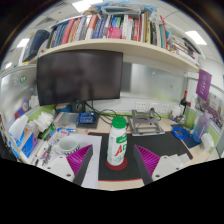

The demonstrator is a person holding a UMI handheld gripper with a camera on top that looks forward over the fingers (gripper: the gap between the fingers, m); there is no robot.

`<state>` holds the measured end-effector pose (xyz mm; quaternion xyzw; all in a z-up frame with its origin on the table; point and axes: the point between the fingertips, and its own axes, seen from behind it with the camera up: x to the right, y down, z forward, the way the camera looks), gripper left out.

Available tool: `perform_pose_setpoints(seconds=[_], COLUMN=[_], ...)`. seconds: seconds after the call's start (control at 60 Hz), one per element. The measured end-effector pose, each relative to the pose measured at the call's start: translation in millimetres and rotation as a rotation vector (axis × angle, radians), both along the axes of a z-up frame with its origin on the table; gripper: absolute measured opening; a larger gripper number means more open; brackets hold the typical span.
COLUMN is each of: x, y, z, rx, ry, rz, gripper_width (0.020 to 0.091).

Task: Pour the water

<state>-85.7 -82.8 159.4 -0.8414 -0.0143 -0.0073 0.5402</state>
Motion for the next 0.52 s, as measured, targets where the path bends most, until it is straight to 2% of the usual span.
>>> perform_pose_setpoints(seconds=[0.283,0.517], x=[22.4,20.6], y=[-16.5,-17.3], z=[55.7,81.5], rx=[0.074,0.117], ry=[-0.024,0.005], rz=[-0.107,-0.136], gripper_width=[0.0837,0.0836])
